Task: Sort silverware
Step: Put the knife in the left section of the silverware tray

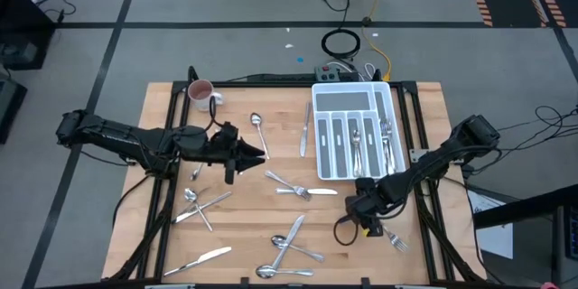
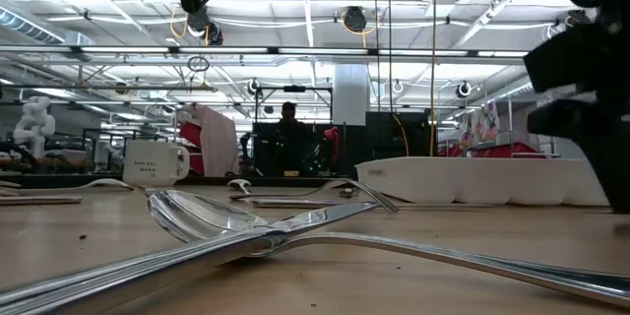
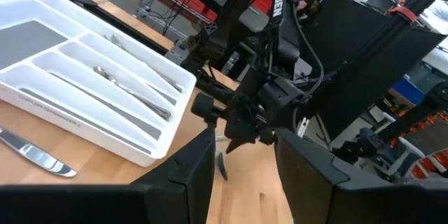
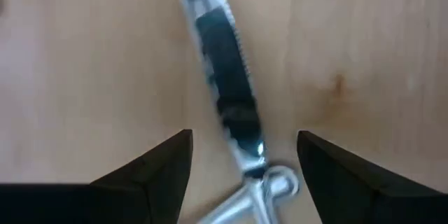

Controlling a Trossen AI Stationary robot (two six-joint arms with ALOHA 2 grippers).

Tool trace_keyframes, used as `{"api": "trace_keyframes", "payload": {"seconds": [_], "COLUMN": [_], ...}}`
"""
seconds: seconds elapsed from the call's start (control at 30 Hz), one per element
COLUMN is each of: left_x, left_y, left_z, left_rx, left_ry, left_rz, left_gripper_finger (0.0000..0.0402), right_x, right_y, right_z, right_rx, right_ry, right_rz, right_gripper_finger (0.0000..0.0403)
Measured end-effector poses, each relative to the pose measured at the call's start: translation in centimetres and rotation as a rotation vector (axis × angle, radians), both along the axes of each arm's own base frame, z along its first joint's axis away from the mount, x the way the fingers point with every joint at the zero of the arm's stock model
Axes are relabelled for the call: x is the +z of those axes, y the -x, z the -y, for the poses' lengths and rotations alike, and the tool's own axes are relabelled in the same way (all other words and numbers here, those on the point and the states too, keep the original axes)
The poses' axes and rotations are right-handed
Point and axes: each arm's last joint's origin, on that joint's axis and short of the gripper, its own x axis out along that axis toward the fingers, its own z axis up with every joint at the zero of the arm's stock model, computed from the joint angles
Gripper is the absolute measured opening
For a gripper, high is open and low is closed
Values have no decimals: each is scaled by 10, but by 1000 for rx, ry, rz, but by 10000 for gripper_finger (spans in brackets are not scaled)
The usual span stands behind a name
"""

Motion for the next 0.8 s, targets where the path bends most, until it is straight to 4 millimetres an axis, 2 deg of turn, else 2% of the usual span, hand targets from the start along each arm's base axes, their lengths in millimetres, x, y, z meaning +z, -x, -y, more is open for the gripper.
{"api": "trace_keyframes", "payload": {"seconds": [0.1,0.2,0.27,0.4,0.43,0.57,0.8], "left_x": [0,0,0,-1,-1,-2,-2], "left_y": [0,0,0,0,0,0,0], "left_z": [-1,-1,-1,-1,-1,-2,-2], "left_rx": [19,28,35,46,47,48,48], "left_ry": [-3,-4,-5,-9,-10,-12,-18], "left_rz": [1,1,1,-7,-11,-22,-21], "left_gripper_finger": [153,153,153,153,153,153,153], "right_x": [-9,-16,-18,-19,-19,-16,1], "right_y": [4,9,11,12,11,7,-7], "right_z": [5,9,11,11,11,8,-1], "right_rx": [-49,-94,-95,-73,-67,-90,-89], "right_ry": [-5,22,39,43,35,8,-38], "right_rz": [24,4,-3,3,10,4,10], "right_gripper_finger": [247,214,166,39,23,19,1]}}
